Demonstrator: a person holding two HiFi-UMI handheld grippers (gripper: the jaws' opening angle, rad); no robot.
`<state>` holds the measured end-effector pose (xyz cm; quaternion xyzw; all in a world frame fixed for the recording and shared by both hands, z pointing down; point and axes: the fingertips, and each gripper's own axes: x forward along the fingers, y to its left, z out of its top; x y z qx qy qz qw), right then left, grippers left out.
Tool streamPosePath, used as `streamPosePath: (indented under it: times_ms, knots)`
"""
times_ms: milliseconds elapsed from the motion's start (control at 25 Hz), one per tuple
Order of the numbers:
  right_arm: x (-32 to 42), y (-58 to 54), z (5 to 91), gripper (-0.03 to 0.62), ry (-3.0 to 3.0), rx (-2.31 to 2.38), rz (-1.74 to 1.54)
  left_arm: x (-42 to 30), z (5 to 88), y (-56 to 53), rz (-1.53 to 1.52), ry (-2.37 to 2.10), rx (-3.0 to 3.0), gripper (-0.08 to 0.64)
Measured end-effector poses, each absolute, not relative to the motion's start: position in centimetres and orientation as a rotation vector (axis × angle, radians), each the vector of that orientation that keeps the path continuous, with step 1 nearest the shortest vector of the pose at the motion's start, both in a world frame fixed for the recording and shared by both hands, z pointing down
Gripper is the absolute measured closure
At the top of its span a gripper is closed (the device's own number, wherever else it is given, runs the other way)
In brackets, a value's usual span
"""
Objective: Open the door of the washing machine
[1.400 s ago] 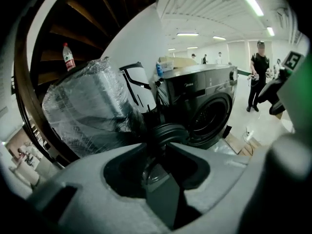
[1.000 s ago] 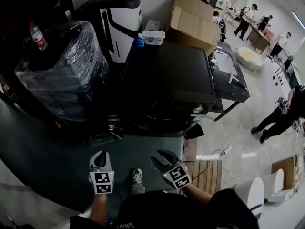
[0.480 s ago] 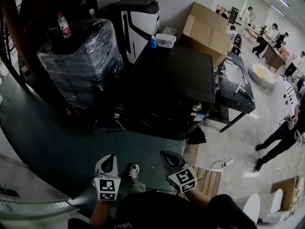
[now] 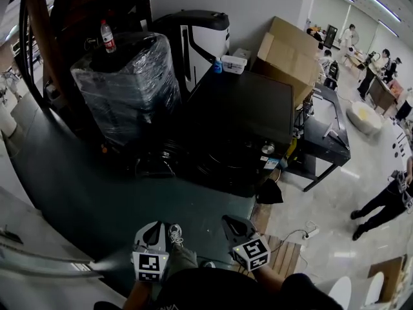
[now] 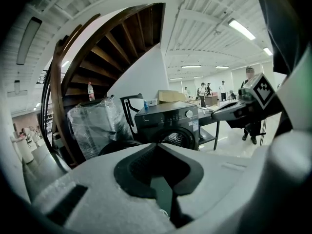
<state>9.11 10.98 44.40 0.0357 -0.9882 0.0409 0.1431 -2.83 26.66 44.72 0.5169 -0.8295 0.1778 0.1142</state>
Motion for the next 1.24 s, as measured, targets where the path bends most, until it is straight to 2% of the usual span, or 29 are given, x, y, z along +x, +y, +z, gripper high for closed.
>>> streamPosePath:
  times_ms: [440, 1240]
  knots:
    - [11.8, 13.0, 45.3, 0.585, -2.816, 0.046, 0.103, 1.5, 45.4, 28.1, 0.517, -2.389, 1.471, 0.541]
    - [11.2, 14.6, 45.5, 0.586, -2.826, 0.082, 0.068, 1.4, 46.2, 30.3, 0.506, -2.387, 1.488, 0.542]
